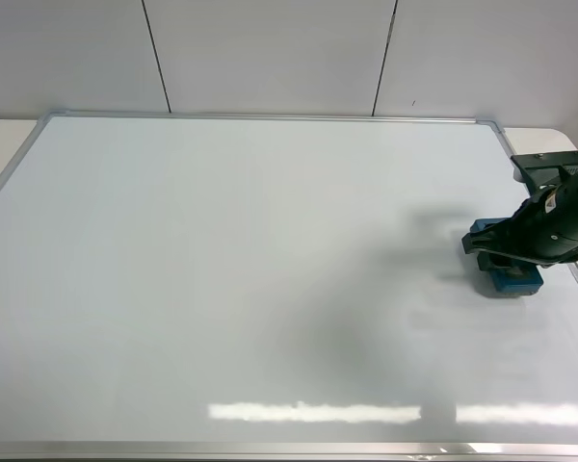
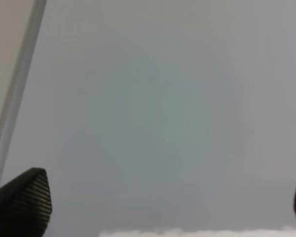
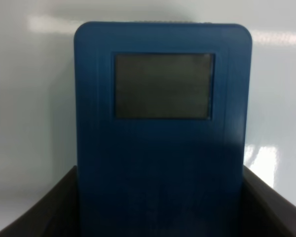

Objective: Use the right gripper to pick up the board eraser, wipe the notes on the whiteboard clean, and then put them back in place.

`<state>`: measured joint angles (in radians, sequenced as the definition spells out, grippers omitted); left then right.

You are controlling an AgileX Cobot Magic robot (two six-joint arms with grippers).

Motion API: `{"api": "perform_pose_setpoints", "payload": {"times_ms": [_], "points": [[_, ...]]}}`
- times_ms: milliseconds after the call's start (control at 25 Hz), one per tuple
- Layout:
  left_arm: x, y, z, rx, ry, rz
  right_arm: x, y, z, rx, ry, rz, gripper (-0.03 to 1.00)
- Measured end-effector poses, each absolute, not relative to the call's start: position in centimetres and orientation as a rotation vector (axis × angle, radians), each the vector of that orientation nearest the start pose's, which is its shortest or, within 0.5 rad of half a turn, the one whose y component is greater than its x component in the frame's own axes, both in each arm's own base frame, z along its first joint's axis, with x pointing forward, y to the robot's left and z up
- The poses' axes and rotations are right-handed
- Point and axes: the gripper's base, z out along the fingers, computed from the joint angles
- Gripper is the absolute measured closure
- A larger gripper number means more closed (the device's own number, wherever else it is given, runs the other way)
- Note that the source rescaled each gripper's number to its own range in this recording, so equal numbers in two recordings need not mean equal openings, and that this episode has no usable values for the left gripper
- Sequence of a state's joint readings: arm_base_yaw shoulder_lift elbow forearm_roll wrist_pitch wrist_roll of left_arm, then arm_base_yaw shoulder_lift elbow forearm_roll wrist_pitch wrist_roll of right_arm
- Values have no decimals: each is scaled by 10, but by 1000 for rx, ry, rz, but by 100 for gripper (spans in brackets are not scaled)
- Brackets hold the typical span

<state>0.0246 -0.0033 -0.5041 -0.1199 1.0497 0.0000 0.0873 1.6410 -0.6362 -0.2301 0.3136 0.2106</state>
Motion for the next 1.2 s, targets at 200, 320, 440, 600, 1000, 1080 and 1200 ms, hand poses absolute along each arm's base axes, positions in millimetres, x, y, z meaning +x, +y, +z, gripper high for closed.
{"api": "perform_pose_setpoints", "payload": {"times_ms": [200, 320, 440, 600, 1000, 1080, 1200], "points": [[-6, -10, 280, -20, 2022, -127, 259, 16, 131, -117, 2783, -77, 97], [-6, -10, 280, -20, 2022, -127, 259, 16, 131, -114, 2778, -74, 67], [-6, -10, 280, -20, 2022, -127, 261, 17, 132, -113, 2765, -69, 13], [-6, -10, 280, -20, 2022, -127, 261, 17, 132, -102, 2766, -63, -1], [-6, -10, 280, -20, 2022, -127, 260, 18, 135, -74, 2755, -46, -3], [-6, -10, 280, -20, 2022, -127, 259, 19, 144, -68, 2725, -31, -3], [-6, -10, 280, -20, 2022, -127, 256, 21, 167, -64, 2638, 5, -3]]}}
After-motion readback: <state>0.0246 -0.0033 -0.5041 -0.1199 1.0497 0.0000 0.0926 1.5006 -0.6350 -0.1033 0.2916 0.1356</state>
